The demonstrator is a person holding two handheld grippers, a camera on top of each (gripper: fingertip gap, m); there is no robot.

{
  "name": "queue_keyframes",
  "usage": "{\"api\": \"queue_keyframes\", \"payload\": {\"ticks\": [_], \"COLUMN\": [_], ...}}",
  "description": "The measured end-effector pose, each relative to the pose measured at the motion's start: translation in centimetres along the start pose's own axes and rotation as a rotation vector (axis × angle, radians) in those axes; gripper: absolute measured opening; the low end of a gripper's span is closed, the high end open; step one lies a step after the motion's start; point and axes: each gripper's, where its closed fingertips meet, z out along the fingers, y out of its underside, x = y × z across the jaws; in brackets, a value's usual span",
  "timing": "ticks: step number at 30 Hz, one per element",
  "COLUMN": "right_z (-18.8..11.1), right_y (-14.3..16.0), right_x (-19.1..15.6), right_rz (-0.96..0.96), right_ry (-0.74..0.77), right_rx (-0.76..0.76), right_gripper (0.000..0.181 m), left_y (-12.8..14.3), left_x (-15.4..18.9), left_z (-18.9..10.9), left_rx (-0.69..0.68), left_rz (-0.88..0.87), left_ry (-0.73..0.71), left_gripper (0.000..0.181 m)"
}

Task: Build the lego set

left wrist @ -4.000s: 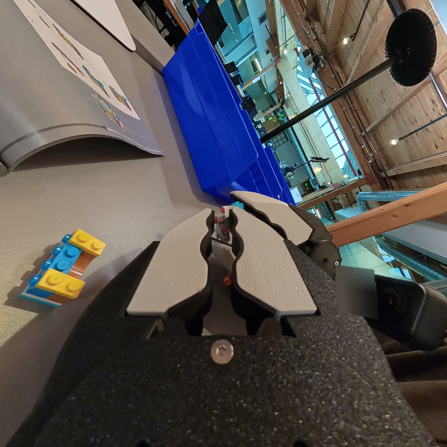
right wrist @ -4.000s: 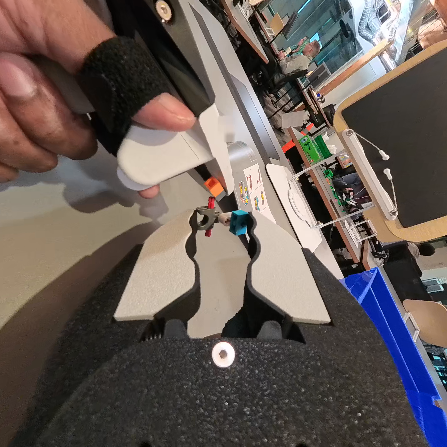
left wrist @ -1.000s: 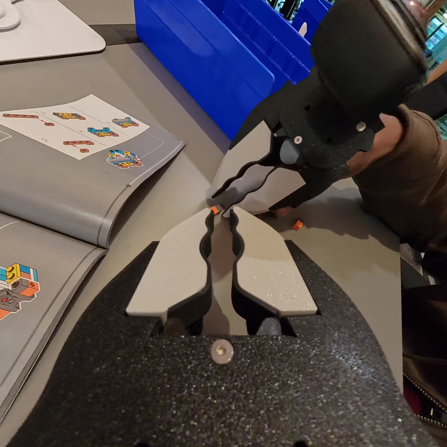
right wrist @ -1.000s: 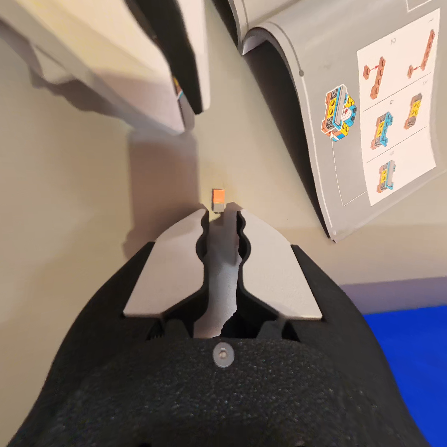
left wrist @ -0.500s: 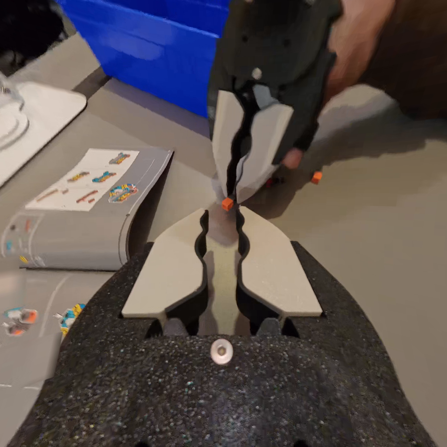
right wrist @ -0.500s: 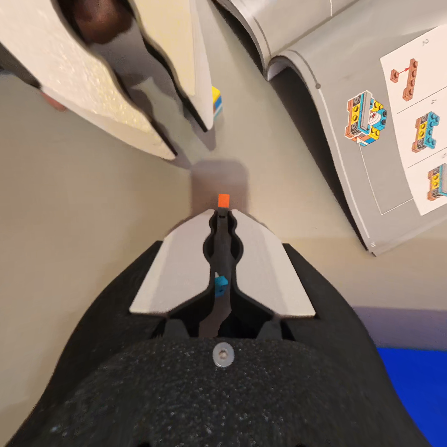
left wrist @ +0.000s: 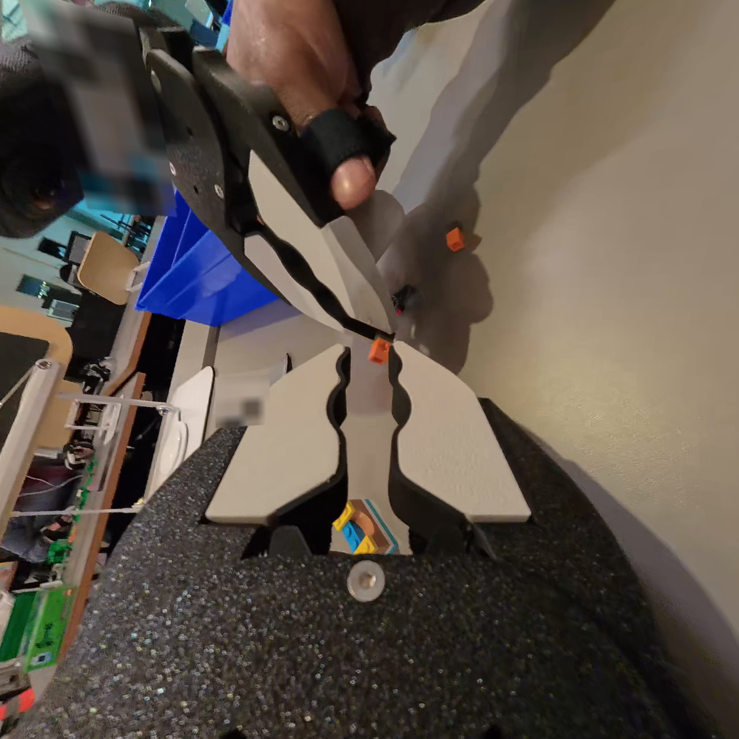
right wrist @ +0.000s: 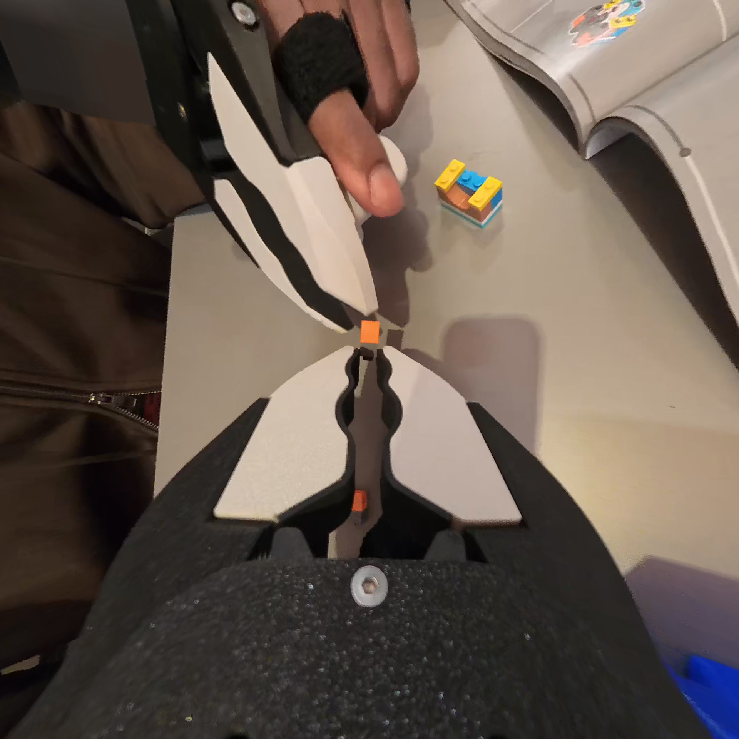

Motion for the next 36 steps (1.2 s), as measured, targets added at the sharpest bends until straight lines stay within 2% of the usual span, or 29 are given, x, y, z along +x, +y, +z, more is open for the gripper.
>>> {"api": "queue_keyframes", "payload": {"ticks": [12, 15, 17, 21, 28, 33, 36], "right_z": [0.2, 0.2, 0.0, -1.8, -5.8, -5.9, -5.8], "right_y": [-0.1, -0.1, -0.4, -1.6, -4.2, -5.1, -5.5], "right_x": [-1.0, -1.0, -0.8, -0.1, 0.2, 0.5, 0.7], "right_rz": [0.020, 0.016, -0.007, -0.157, -0.462, -0.675, -0.739], "right_ry": [-0.078, -0.078, -0.059, 0.070, 0.494, 0.811, 0.946], "right_rx": [0.019, 0.022, 0.042, 0.155, 0.446, 0.455, 0.447], "right_gripper": [0.008, 0.008, 0.009, 0.020, 0.022, 0.023, 0.026], "left_y": [0.1, 0.1, 0.2, -0.3, -1.9, -2.7, -2.7], "left_x": [1.1, 1.1, 0.9, -0.9, -4.8, -6.6, -6.6], "left_z": [0.4, 0.4, 0.4, 0.1, -1.4, -2.1, -1.8], "left_rx": [-0.021, -0.022, -0.024, 0.039, 0.352, 0.679, 0.758], "left_rz": [0.111, 0.109, 0.041, -0.255, -1.005, -1.522, -1.672], "left_ry": [0.017, 0.016, 0.024, 0.019, 0.070, 0.208, 0.259], "left_gripper": [0.014, 0.010, 0.009, 0.008, 0.008, 0.008, 0.008]}}
